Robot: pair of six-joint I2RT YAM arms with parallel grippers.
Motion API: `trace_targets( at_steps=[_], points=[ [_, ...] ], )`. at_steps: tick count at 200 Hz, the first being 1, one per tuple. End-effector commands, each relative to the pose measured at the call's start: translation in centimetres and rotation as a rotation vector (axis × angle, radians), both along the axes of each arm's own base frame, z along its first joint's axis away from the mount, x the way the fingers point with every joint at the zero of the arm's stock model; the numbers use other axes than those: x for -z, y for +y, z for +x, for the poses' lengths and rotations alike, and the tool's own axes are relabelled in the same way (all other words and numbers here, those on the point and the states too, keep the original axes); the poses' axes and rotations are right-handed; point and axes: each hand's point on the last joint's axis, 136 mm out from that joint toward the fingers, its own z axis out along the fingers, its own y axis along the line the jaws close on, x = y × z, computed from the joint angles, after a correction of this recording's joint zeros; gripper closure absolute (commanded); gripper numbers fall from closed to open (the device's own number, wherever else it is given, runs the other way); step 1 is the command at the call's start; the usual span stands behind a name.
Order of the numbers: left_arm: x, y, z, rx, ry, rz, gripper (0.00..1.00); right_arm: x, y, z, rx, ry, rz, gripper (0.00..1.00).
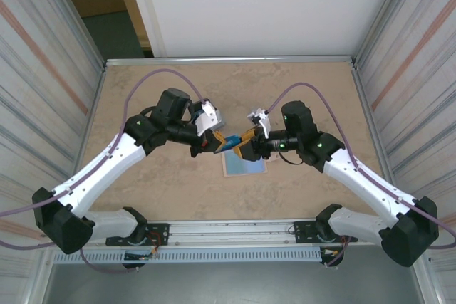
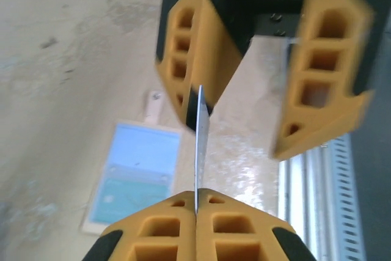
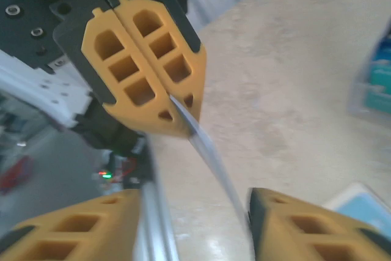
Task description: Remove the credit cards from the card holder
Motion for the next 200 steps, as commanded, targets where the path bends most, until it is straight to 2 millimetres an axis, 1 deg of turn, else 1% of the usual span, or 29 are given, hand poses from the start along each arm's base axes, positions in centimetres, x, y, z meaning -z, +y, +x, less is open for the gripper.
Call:
trace_targets(
  at_steps=[1,17,46,49,56,63,64,91,122,159,200],
  points=[
    [0.7,2.3,4.2,-0.167,-0.161,0.081,1.0,-0.3,-1.6,2.7,0.182,-0.058,-0.06,0.41],
    [1.7,3.2,6.3,-0.225,-0.24,0.128,1.0,0.5,-2.2,3.9,0.26,-0.044,-0.09,0.36],
    [3.1,3.7,9.2,-0.25,-0.35,0.162,1.0,1.5,-2.7,5.6,0.351,-0.016,-0.12,0.28],
    [3.2,3.8,9.5,-0.25,-0.357,0.164,1.0,1.6,-2.8,5.8,0.359,-0.013,-0.123,0.23],
    [3.6,4.0,10.2,-0.253,-0.369,0.174,1.0,1.7,-2.8,6.1,0.374,-0.008,-0.125,0.16],
    [4.0,4.2,11.0,-0.256,-0.38,0.181,1.0,1.9,-2.9,6.4,0.393,-0.001,-0.13,0.01],
    [4.0,4.2,11.1,-0.257,-0.382,0.182,1.0,1.9,-2.9,6.5,0.397,-0.001,-0.131,0.0],
    [5.6,5.3,14.1,-0.269,-0.384,0.209,1.0,2.5,-3.5,7.7,0.465,0.017,-0.15,0.01],
    [7.4,5.9,16.9,-0.259,-0.378,0.233,1.0,3.2,-4.3,8.5,0.53,0.039,-0.176,0.01],
    [9.3,6.0,19.2,-0.245,-0.36,0.241,1.0,3.9,-4.8,8.9,0.567,0.057,-0.197,0.01],
    [11.0,6.2,20.9,-0.241,-0.338,0.257,1.0,4.2,-5.0,9.1,0.578,0.067,-0.2,0.01]
  ],
)
